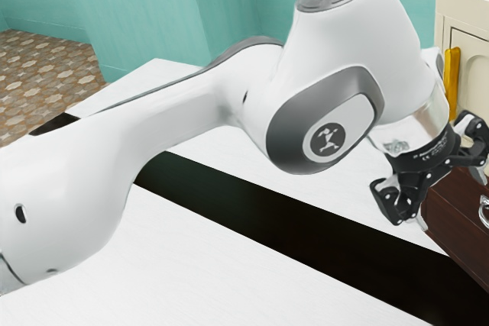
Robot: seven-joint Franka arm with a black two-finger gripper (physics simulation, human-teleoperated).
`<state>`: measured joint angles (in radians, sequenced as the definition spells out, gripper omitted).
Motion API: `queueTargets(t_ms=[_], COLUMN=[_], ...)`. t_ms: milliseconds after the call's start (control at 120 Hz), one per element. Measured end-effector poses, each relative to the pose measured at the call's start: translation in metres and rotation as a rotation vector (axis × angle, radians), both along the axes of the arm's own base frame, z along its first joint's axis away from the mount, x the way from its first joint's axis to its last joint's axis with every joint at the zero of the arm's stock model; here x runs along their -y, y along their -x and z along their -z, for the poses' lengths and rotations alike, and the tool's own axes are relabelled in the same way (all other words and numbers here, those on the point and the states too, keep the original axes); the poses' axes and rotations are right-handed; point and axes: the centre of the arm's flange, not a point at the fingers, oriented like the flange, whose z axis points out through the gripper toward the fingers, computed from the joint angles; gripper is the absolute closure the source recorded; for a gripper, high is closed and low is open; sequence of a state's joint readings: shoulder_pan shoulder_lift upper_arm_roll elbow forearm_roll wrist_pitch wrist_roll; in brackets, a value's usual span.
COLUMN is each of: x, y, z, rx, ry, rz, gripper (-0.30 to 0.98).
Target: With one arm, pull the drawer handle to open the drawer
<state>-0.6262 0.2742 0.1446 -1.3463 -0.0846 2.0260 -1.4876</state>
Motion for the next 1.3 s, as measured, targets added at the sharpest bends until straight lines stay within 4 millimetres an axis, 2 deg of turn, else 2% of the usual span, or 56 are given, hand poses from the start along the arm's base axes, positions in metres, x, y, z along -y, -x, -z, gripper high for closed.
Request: queueTargets(t_ms=[167, 400, 600, 825, 1083, 1300], x=[0.006, 0.017, 0.025, 0.026, 0.027, 0.029], y=[-0.006, -0.006, -0.011, -0.017, -0.019, -0.024], z=[0.009, 0.019, 0.038, 0.049, 0.046, 0.054], rx=[0.005, -0.002, -0.021, -0.031, -0.009, -0.003], ry=[0.026, 0.042, 0.033, 0.029, 0.043, 0.047], rz=[-0.016, -0.022, -0.026, -0.038, -0.041, -0.044], gripper=[0.06, 0.26, 0.36, 0.42, 0.45, 0.46])
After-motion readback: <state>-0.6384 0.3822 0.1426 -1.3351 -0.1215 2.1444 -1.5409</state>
